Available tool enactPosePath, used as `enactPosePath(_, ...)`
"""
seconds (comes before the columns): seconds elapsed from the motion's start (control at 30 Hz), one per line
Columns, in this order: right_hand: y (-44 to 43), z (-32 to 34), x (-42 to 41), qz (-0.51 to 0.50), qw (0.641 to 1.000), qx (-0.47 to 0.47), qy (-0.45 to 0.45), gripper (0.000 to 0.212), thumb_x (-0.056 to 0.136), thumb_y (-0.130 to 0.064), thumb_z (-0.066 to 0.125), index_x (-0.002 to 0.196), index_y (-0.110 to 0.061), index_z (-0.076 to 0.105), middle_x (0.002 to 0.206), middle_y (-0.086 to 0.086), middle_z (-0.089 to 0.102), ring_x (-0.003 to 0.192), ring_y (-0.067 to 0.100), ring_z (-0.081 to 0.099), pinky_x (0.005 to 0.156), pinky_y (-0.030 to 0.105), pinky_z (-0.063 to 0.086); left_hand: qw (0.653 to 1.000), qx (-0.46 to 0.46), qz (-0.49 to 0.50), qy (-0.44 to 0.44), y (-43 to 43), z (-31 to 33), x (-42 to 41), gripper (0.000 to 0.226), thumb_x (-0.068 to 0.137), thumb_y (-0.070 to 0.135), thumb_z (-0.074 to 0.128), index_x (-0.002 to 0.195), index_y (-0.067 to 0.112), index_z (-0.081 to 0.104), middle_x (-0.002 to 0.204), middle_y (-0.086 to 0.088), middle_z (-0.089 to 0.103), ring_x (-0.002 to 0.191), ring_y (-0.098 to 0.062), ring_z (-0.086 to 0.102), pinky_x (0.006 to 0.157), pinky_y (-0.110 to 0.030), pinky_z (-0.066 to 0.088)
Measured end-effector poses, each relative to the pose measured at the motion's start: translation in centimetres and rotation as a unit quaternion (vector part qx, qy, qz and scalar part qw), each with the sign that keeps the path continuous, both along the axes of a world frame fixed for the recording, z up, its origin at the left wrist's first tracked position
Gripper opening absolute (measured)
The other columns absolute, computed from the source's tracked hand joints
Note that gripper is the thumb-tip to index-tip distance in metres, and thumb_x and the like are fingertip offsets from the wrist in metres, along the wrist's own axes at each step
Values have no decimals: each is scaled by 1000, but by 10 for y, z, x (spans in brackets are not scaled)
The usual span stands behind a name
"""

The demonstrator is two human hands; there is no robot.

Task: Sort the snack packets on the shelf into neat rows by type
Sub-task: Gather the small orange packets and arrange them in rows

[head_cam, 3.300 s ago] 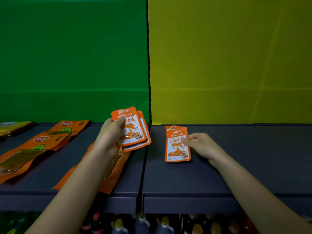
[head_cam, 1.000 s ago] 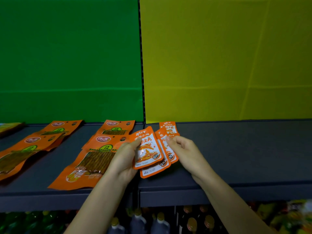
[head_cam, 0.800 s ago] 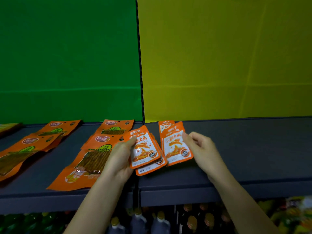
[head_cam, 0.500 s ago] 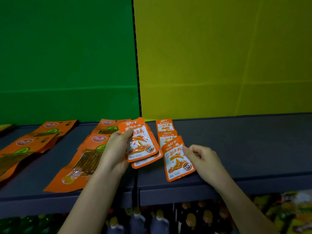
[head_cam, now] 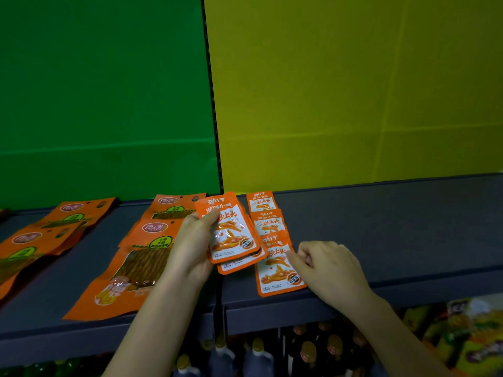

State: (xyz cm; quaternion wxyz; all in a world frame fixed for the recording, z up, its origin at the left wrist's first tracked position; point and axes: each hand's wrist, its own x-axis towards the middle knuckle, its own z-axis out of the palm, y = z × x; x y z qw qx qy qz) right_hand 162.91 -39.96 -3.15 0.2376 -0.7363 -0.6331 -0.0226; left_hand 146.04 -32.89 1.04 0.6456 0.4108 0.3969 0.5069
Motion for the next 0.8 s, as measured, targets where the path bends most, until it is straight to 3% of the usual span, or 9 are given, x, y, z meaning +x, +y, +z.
enactPosePath(0.1,0,1,0,-11,1000,-9,-2,44,93,-48,39,57,-26,28,63,-10,40,57,3,42,48,17,26,1000,9,-11,1,1,-1,2,13,95,14,49,83,9,53,49,1,68,42,-13,65,38,-24,52)
enactPosePath(0.23,-2,5,4,-25,999,7,-26,45,92,-54,36,58,-25,30,76,-9,48,68,11,45,49,21,26,999,21,-29,14,2,-5,9,14,95,14,48,83,10,53,50,1,68,43,-12,66,39,-24,53)
enactPosePath(0.3,-3,12,9,-23,998,53,-7,48,91,-58,31,60,-23,38,72,-8,49,67,12,46,54,27,32,999,25,-33,15,3,-6,16,11,95,13,49,87,8,54,62,-5,70,45,-13,66,40,-24,54)
enactPosePath(0.43,-1,29,19,45,987,61,143,57,87,-65,28,78,-20,61,79,-5,65,84,15,59,77,36,45,998,48,-40,21,3,-4,45,17,93,13,51,107,2,54,90,-16,68,50,-13,68,43,-24,54)
enactPosePath(0.53,13,31,39,63,983,76,154,50,85,-63,40,74,-18,60,68,-6,62,73,12,58,70,34,44,996,67,-45,30,3,-2,75,41,89,10,58,125,-5,44,108,-25,65,53,-15,67,45,-25,54)
enactPosePath(0.67,30,28,83,98,970,61,212,37,85,-52,55,64,-22,58,61,-7,61,63,10,56,65,34,46,996,69,-29,40,8,0,118,46,87,8,60,127,-6,43,97,-20,65,53,-15,67,49,-28,57)
enactPosePath(0.8,35,33,130,133,956,54,257,29,88,-40,57,70,-17,58,63,-6,63,57,0,59,56,17,42,998,3,-58,16,0,7,160,16,92,7,46,101,0,56,82,-12,65,59,-18,65,52,-28,56)
